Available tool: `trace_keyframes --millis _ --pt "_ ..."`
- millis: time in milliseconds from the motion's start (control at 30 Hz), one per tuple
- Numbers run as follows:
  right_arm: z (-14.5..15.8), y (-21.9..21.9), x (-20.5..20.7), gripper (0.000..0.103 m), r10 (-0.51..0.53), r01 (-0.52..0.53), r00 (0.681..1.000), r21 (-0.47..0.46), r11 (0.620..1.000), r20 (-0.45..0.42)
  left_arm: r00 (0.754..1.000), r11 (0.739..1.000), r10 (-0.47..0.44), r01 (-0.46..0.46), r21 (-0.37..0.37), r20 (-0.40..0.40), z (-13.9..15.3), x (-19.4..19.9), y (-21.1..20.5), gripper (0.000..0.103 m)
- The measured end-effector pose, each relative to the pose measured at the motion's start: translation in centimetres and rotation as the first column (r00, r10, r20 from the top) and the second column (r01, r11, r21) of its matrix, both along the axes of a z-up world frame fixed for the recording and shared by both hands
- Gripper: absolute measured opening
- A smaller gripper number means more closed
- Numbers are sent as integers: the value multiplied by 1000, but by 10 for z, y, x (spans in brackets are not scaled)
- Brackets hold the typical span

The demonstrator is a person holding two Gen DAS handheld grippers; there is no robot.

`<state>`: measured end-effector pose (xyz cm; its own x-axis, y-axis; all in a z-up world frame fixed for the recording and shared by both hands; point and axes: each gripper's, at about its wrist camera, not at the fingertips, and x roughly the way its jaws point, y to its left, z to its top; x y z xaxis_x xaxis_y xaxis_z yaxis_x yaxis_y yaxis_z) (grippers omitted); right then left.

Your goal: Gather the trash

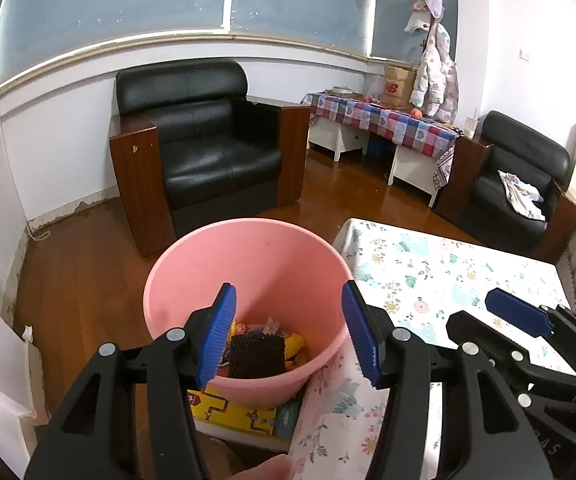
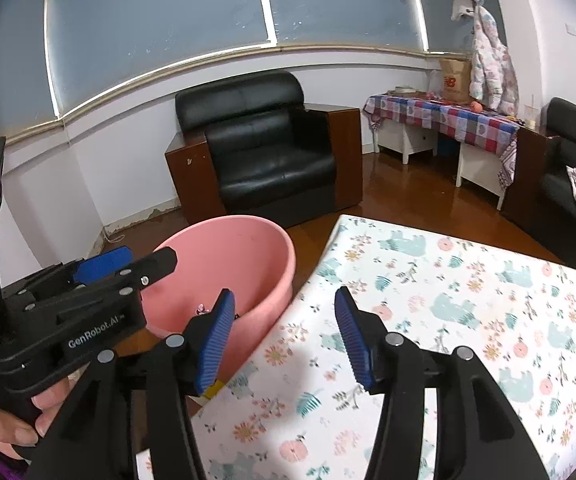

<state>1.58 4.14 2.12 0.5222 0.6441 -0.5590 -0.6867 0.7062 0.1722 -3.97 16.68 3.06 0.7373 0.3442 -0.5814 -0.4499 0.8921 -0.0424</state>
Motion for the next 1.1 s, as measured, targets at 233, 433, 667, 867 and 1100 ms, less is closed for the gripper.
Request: trace_keyframes --millis 233,433,667,867,1100 --pt "-3 -24 -6 53 -33 33 999 14 999 -19 1000 1000 -12 12 19 0 2 -1 -20 55" --pt "-8 -42 -7 53 -68 68 997 14 998 -34 1000 1000 -19 19 22 -7 0 2 -33 55" --pt "-12 -52 -6 53 -83 83 995 16 996 -49 999 999 -28 28 25 -17 -3 6 -41 55" --pt "-14 -55 -5 53 -88 89 995 18 996 -52 999 999 -27 28 29 -24 -4 8 -45 55" --pt "-14 -54 -3 53 -92 93 994 15 996 -52 999 999 -26 27 30 -32 -6 10 -47 55"
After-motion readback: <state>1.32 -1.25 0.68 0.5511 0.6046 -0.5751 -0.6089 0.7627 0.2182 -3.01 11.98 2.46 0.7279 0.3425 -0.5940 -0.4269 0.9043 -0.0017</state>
